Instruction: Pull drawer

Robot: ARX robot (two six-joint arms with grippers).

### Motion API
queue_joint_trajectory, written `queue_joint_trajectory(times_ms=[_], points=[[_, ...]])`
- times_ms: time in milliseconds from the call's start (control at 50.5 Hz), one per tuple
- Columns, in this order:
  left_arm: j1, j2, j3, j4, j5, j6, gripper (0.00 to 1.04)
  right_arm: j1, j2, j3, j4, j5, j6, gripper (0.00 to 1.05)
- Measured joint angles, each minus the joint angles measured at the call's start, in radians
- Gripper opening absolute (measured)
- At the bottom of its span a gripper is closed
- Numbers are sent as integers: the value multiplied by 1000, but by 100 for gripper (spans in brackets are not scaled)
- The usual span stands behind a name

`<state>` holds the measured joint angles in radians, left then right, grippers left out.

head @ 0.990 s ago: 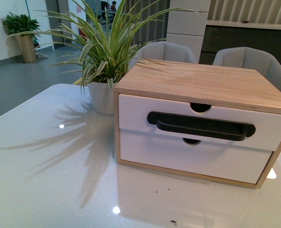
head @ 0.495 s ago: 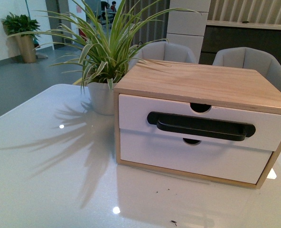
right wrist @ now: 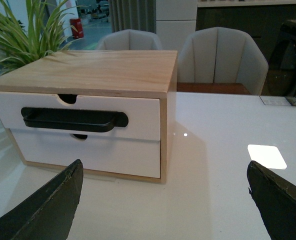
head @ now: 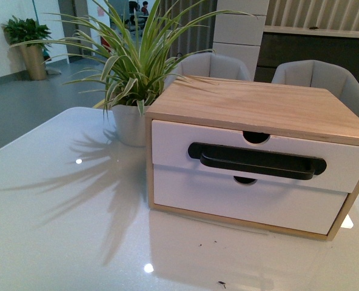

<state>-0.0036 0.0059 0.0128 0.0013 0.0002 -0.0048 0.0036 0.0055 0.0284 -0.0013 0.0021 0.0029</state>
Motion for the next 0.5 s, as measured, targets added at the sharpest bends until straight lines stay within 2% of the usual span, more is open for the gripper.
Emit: queue_joint_trajectory(times_ms=[139,198,238,376,495], points=[[0,2,0,0,-3,2,97,1,2,0,-3,6,2,96],[-6,48,0,34,3,4,97,27,59,15,-56,89,56,96],[-16,102,0,88,16,3,97,33,116,17,-42,94,73,96],[-69,370,24,322,122,16,97,27,316,81,50,25,67,96],[-134,658,107,542,229,88,97,11,524,193,117,-53,6,96]])
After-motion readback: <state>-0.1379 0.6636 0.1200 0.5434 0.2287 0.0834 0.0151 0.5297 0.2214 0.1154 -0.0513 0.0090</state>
